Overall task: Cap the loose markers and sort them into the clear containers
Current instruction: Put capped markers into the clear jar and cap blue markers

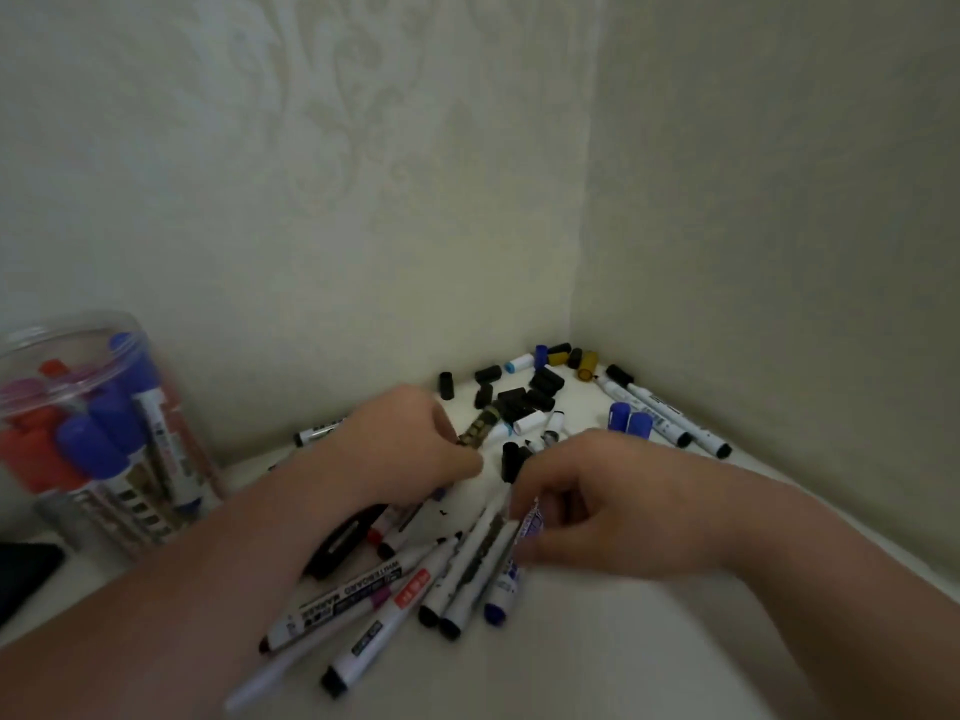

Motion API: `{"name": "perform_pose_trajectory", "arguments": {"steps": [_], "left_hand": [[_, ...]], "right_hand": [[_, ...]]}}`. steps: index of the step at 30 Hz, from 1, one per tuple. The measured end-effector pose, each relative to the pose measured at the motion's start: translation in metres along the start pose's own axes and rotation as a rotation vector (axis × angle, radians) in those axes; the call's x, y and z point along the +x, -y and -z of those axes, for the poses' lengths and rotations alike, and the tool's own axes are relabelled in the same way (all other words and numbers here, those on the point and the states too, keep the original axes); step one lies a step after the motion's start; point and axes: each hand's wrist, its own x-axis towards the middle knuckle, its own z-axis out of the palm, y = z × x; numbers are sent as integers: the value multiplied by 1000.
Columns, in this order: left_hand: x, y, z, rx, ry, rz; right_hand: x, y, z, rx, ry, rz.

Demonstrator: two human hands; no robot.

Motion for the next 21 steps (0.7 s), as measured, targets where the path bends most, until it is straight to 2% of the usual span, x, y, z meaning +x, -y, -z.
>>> {"name": "perform_pose_trajectory", "arguments": {"steps": [2, 4, 6, 8, 10, 12, 15, 18, 21], "left_hand": [[-7, 9, 5, -212, -61, 52], [-16, 14, 4, -426, -48, 86], [-23, 16, -3, -564, -53, 79], [-30, 15, -12, -668, -90, 47], [-34, 15, -20, -814, -90, 0], [-36, 18, -25, -906, -65, -55], [-39, 22, -25, -882, -41, -141], [-45, 21, -25, -868, -29, -149], [-44, 25, -30, -772, -93, -204]], "right_hand": [[2, -11, 8, 30, -157, -26], [4, -26, 17, 46, -373, -96], [6, -39, 26, 121, -576, -194], [8, -51, 29, 115, -698, -293], [13, -63, 29, 4, -695, -375], [18, -70, 25, -62, -579, -414], [24, -72, 18, -12, -458, -449], [29, -73, 13, -77, -429, -447], [33, -73, 11, -136, -404, -451]]}}
